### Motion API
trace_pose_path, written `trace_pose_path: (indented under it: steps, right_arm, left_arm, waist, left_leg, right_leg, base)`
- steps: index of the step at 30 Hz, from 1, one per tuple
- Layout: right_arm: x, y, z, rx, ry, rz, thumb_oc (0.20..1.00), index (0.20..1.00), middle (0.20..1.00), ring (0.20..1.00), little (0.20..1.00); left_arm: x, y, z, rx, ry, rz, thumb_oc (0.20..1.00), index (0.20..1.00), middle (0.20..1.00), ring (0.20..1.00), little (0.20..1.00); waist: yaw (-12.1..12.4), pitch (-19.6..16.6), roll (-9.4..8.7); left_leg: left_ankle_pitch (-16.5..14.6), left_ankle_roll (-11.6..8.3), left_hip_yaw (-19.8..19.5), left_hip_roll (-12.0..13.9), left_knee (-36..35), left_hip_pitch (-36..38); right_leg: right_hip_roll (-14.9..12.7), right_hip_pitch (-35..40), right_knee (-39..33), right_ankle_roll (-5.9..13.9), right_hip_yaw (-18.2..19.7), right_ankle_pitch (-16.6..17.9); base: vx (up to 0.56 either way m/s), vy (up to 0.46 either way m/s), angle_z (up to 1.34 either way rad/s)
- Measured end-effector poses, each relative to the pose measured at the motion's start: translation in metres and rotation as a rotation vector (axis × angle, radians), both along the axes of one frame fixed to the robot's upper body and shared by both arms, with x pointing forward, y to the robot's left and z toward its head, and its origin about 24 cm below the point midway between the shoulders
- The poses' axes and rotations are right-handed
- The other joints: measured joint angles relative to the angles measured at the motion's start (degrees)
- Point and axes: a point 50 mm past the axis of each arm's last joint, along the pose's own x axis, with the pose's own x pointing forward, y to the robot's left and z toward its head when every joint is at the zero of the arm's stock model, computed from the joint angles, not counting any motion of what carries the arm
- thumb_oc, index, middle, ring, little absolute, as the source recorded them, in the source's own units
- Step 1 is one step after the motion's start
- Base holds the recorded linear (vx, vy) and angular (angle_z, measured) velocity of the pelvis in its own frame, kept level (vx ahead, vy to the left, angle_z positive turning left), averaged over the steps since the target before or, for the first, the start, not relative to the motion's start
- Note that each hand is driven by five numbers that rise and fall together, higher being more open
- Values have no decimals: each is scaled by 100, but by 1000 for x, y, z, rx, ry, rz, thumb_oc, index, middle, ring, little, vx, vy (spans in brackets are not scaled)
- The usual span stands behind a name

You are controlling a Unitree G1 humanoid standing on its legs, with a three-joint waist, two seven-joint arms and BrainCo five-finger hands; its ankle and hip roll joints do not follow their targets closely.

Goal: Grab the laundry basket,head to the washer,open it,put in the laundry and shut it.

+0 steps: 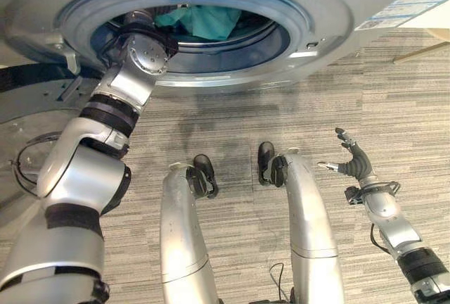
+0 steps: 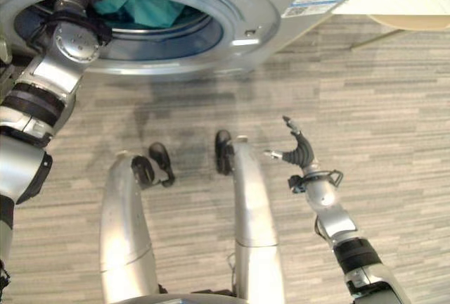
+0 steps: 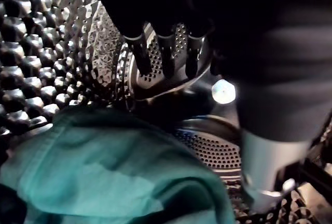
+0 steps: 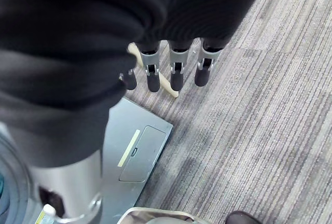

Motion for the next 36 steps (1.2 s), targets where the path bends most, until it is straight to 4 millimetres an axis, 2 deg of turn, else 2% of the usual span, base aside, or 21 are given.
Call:
trace_pose_path:
  steps: [2, 5, 9, 11, 13, 15, 16, 17, 19, 20, 23, 24, 27, 29, 30, 31, 32, 33, 35, 36]
  right_arm:
    - [0, 1, -2, -2, 8, 2, 1000, 1000, 1000, 1000, 1000]
    - [-1, 0, -2, -2, 9, 1, 1000, 1000, 1000, 1000, 1000]
    - [0, 0, -2, -3, 10, 2, 1000, 1000, 1000, 1000, 1000]
    - [0, 1, -3, -4, 14, 6, 1000, 1000, 1000, 1000, 1000]
    - [1, 2, -2, 0, 11, 4, 1000, 1000, 1000, 1000, 1000]
    - [0, 2, -10, 6, 45, -13, 1000, 1000, 1000, 1000, 1000]
    - [-1, 4, -19, 22, 80, -32, 1000, 1000, 1000, 1000, 1000]
    - [-4, 4, -23, 20, 97, -33, 1000, 1000, 1000, 1000, 1000]
    - [-6, 4, -28, 9, 114, -38, 1000, 1000, 1000, 1000, 1000]
    - [-5, 3, -36, 7, 150, -69, 1000, 1000, 1000, 1000, 1000]
    - [-10, 0, -49, 10, 208, -100, 1000, 1000, 1000, 1000, 1000]
    - [-13, 1, -54, 18, 223, -111, 1000, 1000, 1000, 1000, 1000]
    - [-18, -3, -70, 25, 295, -153, 1000, 1000, 1000, 1000, 1000]
    - [-22, -2, -81, 31, 337, -162, 1000, 1000, 1000, 1000, 1000]
    - [-29, -4, -90, 34, 376, -176, 1000, 1000, 1000, 1000, 1000]
    - [-34, -6, -97, 35, 405, -187, 1000, 1000, 1000, 1000, 1000]
    - [-47, -8, -108, 34, 454, -202, 1000, 1000, 1000, 1000, 1000]
    - [-53, -10, -113, 33, 475, -211, 1000, 1000, 1000, 1000, 1000]
    - [-65, -17, -123, 49, 529, -242, 1000, 1000, 1000, 1000, 1000]
    - [-71, -18, -131, 65, 568, -266, 1000, 1000, 1000, 1000, 1000]
  left_arm:
    - [0, -1, -1, 33, -7, 12, 1000, 1000, 1000, 1000, 1000]
    - [-5, -8, 4, 186, -60, 38, 1000, 1000, 1000, 1000, 1000]
    - [-5, -14, -2, 269, -28, 30, 1000, 1000, 1000, 1000, 1000]
    - [-7, -18, -12, 269, -16, -3, 1000, 1000, 1000, 1000, 1000]
    - [-15, -14, -37, 168, 8, -69, 1000, 1000, 1000, 1000, 1000]
    - [-20, -14, -81, 46, 108, -143, 1000, 1000, 1000, 1000, 1000]
    - [-26, -15, -113, -50, 196, -187, 1000, 1000, 1000, 1000, 1000]
    - [-28, -15, -131, -70, 257, -201, 1000, 1000, 1000, 1000, 1000]
    - [-32, -13, -153, -102, 324, -207, 1000, 1000, 1000, 1000, 1000]
    - [-45, -12, -182, -187, 385, -222, 1000, 1000, 1000, 1000, 1000]
    - [-64, -12, -228, -237, 520, -222, 1000, 1000, 1000, 1000, 1000]
    - [-75, -10, -248, -266, 592, -225, 1000, 1000, 1000, 1000, 1000]
    - [-88, -8, -275, -358, 688, -223, 1000, 1000, 1000, 1000, 1000]
    - [-104, 2, -299, -394, 766, -187, 1000, 1000, 1000, 1000, 1000]
    - [-118, 12, -321, -433, 845, -149, 1000, 1000, 1000, 1000, 1000]
    - [-127, 17, -334, -469, 889, -118, 1000, 1000, 1000, 1000, 1000]
    - [-146, 24, -356, -501, 969, -67, 1000, 1000, 1000, 1000, 1000]
    - [-156, 28, -365, -507, 1003, -47, 1000, 1000, 1000, 1000, 1000]
    - [-173, 38, -381, -540, 1070, 8, 1000, 1000, 1000, 1000, 1000]
    - [-188, 48, -396, -565, 1130, 68, 1000, 1000, 1000, 1000, 1000]
  waist:
    - [-6, -48, -8]
    - [-17, -106, 1]
    - [107, -110, -6]
    - [143, -116, -10]
    - [122, -122, -7]
    - [144, -131, -17]
    - [127, -135, -19]
    - [153, -136, -18]
    - [255, -165, -24]
    - [273, -167, -22]
    - [306, -207, -40]
    - [383, -344, -49]
    - [397, -378, -60]
    - [420, -399, -73]
    - [410, -465, -87]
    - [414, -493, -83]
    - [414, -800, -63]
    - [407, -962, -65]
    - [404, -978, -93]
    - [401, -1015, -95]
  left_leg:
    - [4, 3, 2, -18, -9, 0]
    - [80, -4, 8, -111, -148, 42]
    - [149, -46, -36, -187, -388, 267]
    - [195, -67, -55, -209, -525, 409]
    - [291, -100, -49, -262, -839, 635]
    - [453, -173, -42, -308, -1274, 985]
    - [562, -245, -46, -352, -1615, 1309]
    - [587, -236, -56, -385, -1765, 1481]
    - [597, -241, -55, -395, -1920, 1702]
    - [712, -263, -50, -508, -2308, 2108]
    - [855, -275, -35, -588, -2854, 2735]
    - [896, -267, -37, -623, -3103, 2994]
    - [1153, -285, -26, -729, -3855, 3859]
    - [1307, -275, -16, -767, -4449, 4574]
    - [1468, -264, 51, -794, -5034, 5210]
    - [1580, -271, 74, -805, -5377, 5618]
    - [1718, -257, 83, -831, -5806, 5940]
    - [1773, -256, 77, -850, -5982, 6039]
    - [1969, -256, 106, -868, -6576, 6660]
    - [2109, -250, 172, -850, -7041, 7176]
  right_leg:
    - [-11, 0, -5, 3, 0, -1]
    - [-103, 44, -69, 23, -8, 6]
    - [-145, 305, -258, 26, -75, 10]
    - [-150, 461, -382, 34, -105, 17]
    - [-172, 690, -652, 55, -132, 39]
    - [-181, 1037, -1037, 84, -172, 141]
    - [-196, 1353, -1335, 107, -215, 190]
    - [-201, 1535, -1457, 113, -228, 195]
    - [-202, 1757, -1598, 116, -259, 198]
    - [-261, 2143, -1899, 159, -272, 241]
    - [-280, 2740, -2360, 224, -295, 312]
    - [-294, 3016, -2583, 256, -341, 341]
    - [-314, 3837, -3219, 356, -381, 501]
    - [-297, 4534, -3765, 398, -436, 623]
    - [-274, 5097, -4233, 469, -422, 718]
    - [-248, 5460, -4531, 497, -424, 832]
    - [-215, 5746, -4900, 508, -455, 944]
    - [-212, 5831, -5030, 515, -473, 974]
    - [-152, 6367, -5482, 564, -468, 1091]
    - [-73, 6804, -5875, 599, -433, 1210]
  base:
    - [-65, -21, 5]
    - [-65, -17, 14]
    - [-76, -14, 9]
    - [-104, -7, 10]
    - [-116, 0, 10]
    - [-89, 6, 14]
    - [-49, 14, 19]
    - [-62, 15, 17]
    - [-44, 25, 10]
    - [-22, 28, 19]
    - [3, 40, 16]
    - [49, 31, 9]
    - [76, 17, 12]
    - [129, 25, 3]
    - [84, 26, -7]
    - [181, 40, -12]
    - [133, 31, -7]
    - [270, 24, 0]
    - [157, 4, -6]
    - [123, -15, -23]
